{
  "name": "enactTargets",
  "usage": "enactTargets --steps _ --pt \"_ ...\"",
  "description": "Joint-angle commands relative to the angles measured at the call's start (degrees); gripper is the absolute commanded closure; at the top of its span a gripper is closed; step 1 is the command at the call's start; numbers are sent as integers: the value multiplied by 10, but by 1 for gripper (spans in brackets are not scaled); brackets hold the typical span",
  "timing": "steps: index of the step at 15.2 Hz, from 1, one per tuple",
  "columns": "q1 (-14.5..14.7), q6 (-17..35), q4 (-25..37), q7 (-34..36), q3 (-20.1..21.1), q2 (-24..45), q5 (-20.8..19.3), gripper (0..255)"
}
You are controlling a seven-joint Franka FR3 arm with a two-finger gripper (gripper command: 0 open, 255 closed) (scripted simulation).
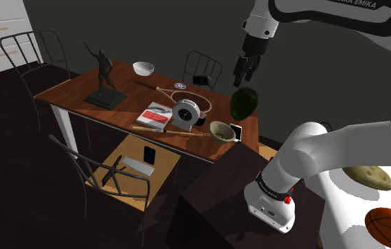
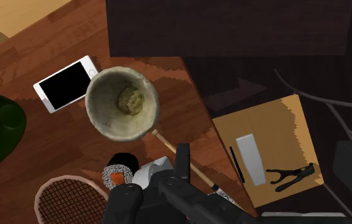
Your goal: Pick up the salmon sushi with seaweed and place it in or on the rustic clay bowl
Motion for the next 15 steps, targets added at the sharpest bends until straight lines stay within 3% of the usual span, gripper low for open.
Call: enactTargets --steps 1,8,15 --pt "0 0 0 0 0 0 0 0" --pt "-21 136 -39 19 -16 99 -16 0" --pt "-41 265 -40 37 -35 229 -27 0"
